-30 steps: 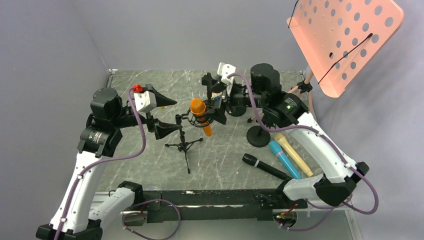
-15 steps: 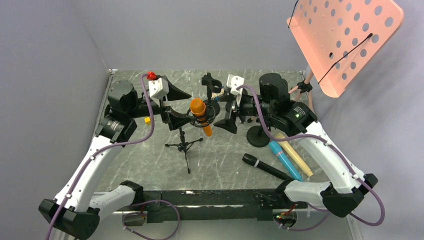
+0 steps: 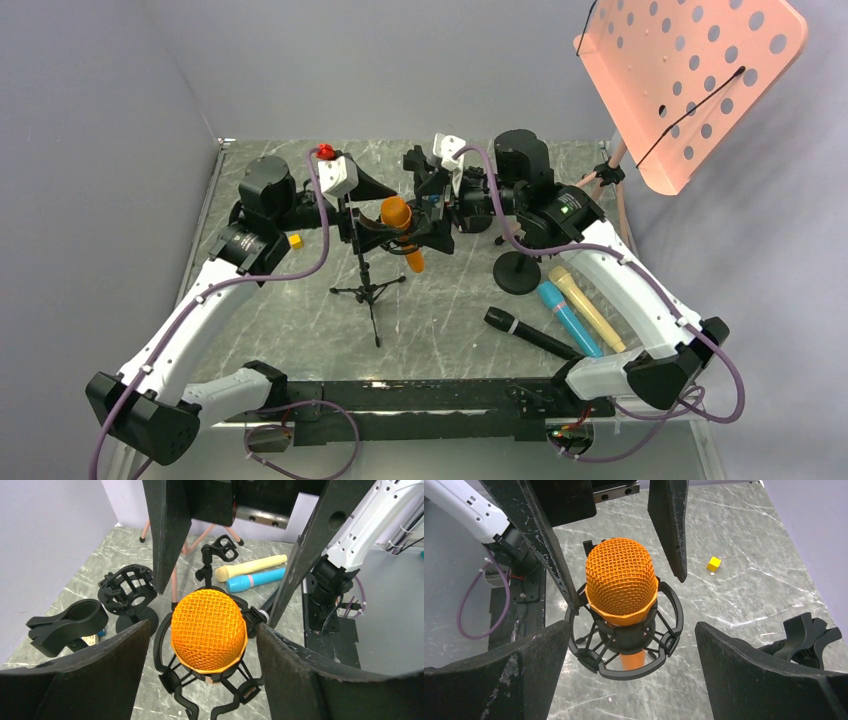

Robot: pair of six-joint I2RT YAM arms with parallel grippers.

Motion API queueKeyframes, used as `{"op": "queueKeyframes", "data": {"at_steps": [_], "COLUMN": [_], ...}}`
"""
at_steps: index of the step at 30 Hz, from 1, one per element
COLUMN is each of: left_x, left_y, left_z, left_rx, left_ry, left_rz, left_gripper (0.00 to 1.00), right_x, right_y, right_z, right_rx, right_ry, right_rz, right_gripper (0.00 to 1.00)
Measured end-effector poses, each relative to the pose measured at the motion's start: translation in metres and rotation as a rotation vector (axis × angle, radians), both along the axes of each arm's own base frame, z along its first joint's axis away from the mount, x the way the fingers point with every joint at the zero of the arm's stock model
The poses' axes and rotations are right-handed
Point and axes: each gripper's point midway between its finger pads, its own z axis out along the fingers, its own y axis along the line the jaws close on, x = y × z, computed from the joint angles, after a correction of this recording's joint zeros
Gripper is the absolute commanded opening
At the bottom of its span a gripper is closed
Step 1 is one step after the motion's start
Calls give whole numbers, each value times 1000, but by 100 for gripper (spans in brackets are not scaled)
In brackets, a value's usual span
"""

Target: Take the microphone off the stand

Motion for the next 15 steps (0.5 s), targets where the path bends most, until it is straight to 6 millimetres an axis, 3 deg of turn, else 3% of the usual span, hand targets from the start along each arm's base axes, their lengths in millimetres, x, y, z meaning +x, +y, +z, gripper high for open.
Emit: {"op": "queueKeyframes", "data": {"at_steps": [8,15], "left_x": [6,4], "left_y": [-3,-7], "left_z": [5,2], "left_rx": [-16,-17], "left_ry": [-41,-43], "left_rz": [4,-42], "left_gripper": [55,37], "right_x": [5,10], "right_y": [8,14], "right_z": [-18,-28], "right_rx": [-14,-3], "right_ry": [37,47], "right_rz": [14,10], "right_gripper": [94,81]}}
